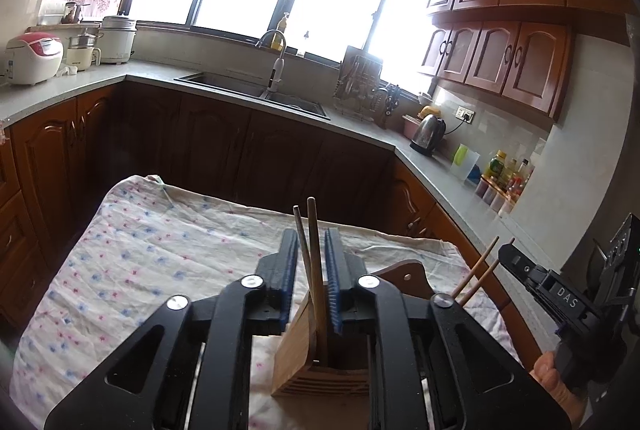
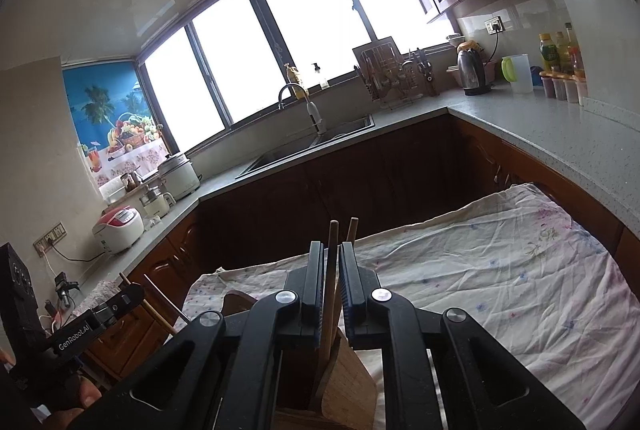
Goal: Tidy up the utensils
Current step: 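Open both tools to release the chopsticks in the holder, then withdraw both open tools back toward the remaining utensils, then close the right tool on a metal chopstick while the left tool grasps a wooden chopstick, then lift both held chopsticks upright and carry them over the holder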
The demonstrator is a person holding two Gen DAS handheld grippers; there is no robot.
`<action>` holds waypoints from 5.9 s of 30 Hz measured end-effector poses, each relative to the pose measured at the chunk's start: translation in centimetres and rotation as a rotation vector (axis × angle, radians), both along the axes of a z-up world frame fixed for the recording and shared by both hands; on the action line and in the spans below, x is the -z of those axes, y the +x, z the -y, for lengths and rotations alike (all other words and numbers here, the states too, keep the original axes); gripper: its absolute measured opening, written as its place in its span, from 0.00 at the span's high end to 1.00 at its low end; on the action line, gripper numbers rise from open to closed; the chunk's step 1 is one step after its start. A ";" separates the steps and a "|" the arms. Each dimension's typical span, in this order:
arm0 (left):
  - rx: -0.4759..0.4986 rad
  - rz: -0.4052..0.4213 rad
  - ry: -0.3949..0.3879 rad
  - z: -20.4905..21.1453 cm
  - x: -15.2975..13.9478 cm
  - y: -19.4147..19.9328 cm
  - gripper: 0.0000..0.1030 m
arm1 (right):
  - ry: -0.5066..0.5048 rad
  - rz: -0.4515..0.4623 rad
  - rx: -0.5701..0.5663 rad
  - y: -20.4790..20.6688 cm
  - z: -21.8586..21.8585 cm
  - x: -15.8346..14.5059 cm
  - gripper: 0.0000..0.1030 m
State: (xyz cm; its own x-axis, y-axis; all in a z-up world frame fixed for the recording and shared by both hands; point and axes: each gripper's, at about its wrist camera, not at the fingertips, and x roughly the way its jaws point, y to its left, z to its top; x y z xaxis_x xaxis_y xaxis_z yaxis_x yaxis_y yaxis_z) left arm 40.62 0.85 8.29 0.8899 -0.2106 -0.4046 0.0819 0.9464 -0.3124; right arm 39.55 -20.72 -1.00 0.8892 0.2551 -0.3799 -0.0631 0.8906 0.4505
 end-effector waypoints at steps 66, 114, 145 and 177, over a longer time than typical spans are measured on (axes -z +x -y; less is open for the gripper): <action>0.076 -0.232 0.035 0.9 7.5 -19.3 0.06 | -0.005 -0.187 0.007 -22.7 3.7 5.9 0.09; 0.434 -0.508 0.314 13.4 16.1 -6.6 0.87 | -0.165 -0.509 -0.154 -8.7 0.2 15.1 0.86; 0.410 -0.503 0.390 14.5 15.0 -6.0 0.95 | -0.168 -0.518 -0.171 -9.0 0.2 14.8 0.96; 0.322 -0.146 0.070 3.2 -1.0 -19.6 0.96 | -0.082 -0.160 -0.128 -19.9 2.1 -1.2 0.97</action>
State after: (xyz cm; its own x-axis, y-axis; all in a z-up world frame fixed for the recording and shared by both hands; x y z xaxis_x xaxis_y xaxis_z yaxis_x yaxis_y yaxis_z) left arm 21.05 -2.34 9.24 0.7139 -0.4380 -0.5464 0.3389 0.8989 -0.2778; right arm 19.68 -22.83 0.19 0.7785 0.3242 -0.5374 -0.1116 0.9141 0.3897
